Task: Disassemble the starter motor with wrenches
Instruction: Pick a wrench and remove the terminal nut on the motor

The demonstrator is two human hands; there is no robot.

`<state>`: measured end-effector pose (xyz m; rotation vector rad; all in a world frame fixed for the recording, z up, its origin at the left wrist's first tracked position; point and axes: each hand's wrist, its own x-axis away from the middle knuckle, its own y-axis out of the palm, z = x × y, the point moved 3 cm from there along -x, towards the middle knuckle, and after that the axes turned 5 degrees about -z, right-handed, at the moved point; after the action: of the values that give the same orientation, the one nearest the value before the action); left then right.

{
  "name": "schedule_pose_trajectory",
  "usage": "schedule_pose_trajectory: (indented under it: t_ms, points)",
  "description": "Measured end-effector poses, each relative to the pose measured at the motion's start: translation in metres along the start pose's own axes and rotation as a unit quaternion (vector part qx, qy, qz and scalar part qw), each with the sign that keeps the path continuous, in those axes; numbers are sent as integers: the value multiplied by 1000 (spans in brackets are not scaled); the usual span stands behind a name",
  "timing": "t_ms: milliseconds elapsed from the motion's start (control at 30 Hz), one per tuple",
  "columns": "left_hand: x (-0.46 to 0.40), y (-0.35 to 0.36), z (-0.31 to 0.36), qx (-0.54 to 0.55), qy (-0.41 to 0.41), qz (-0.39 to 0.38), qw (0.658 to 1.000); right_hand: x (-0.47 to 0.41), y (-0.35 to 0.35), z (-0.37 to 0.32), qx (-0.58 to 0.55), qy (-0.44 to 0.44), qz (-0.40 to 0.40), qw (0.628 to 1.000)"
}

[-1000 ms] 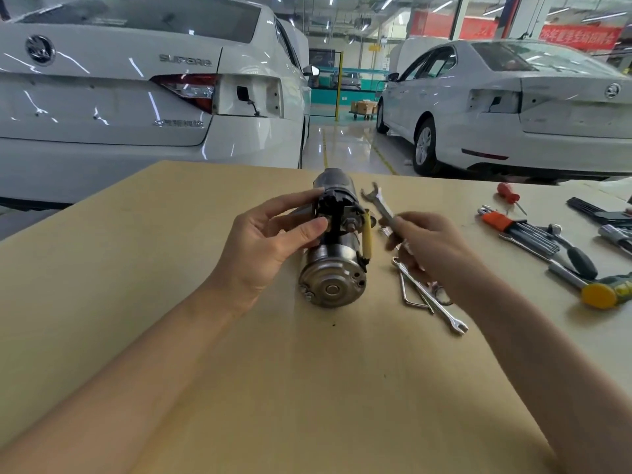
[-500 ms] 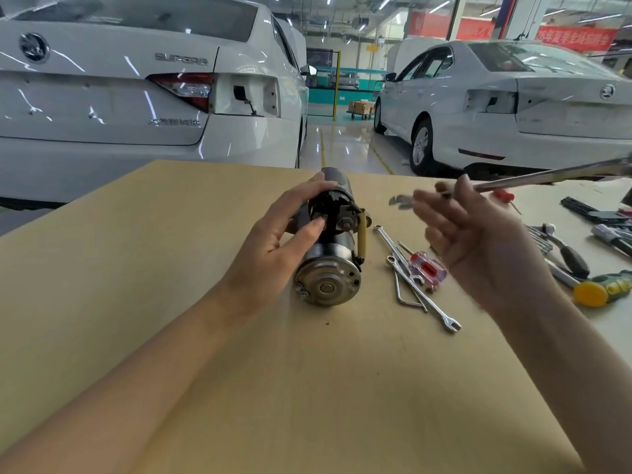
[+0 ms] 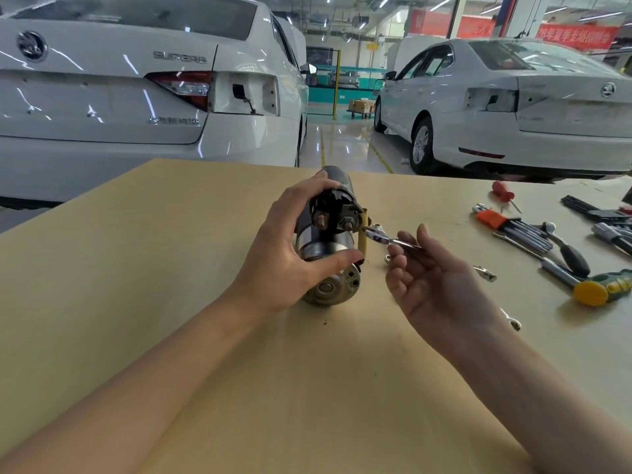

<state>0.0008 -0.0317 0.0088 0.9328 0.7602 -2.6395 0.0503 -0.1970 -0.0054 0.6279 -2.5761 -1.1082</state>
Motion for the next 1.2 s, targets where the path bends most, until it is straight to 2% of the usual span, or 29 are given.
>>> schedule_pose_trajectory:
  t_ms: [133, 233, 367, 433, 533, 633, 833, 900, 1033, 1200]
  points:
    - [0, -2, 0, -16, 5, 23, 1000, 4, 2, -8, 38, -27, -25, 999]
    - [0, -3, -2, -18, 1, 27, 999, 10, 7, -19, 123, -106, -59, 985]
    - [-1, -3, -6, -15, 3, 15, 1000, 17, 26, -35, 303, -236, -75, 920]
    - [-1, -1, -6, -13, 0, 10, 1000, 17, 38, -38, 354, -263, -82, 894]
    - [-2, 0, -5, -16, -1, 5, 1000, 15, 47, -36, 384, -279, -82, 876]
    - [-2, 1, -4, -17, 0, 7, 1000, 12, 47, -31, 382, -278, -76, 878]
    - [-2, 3, -3, -13, 1, 24, 1000, 12, 37, -16, 250, -211, -43, 944]
    - [-3, 5, -1, -17, 8, 32, 999, 15, 34, -11, 211, -200, -33, 956]
    - [-4, 9, 1, -26, 18, 43, 999, 19, 33, -12, 222, -202, -31, 953]
    - [-4, 7, 2, -27, 19, 55, 998, 14, 50, -31, 348, -189, -64, 916]
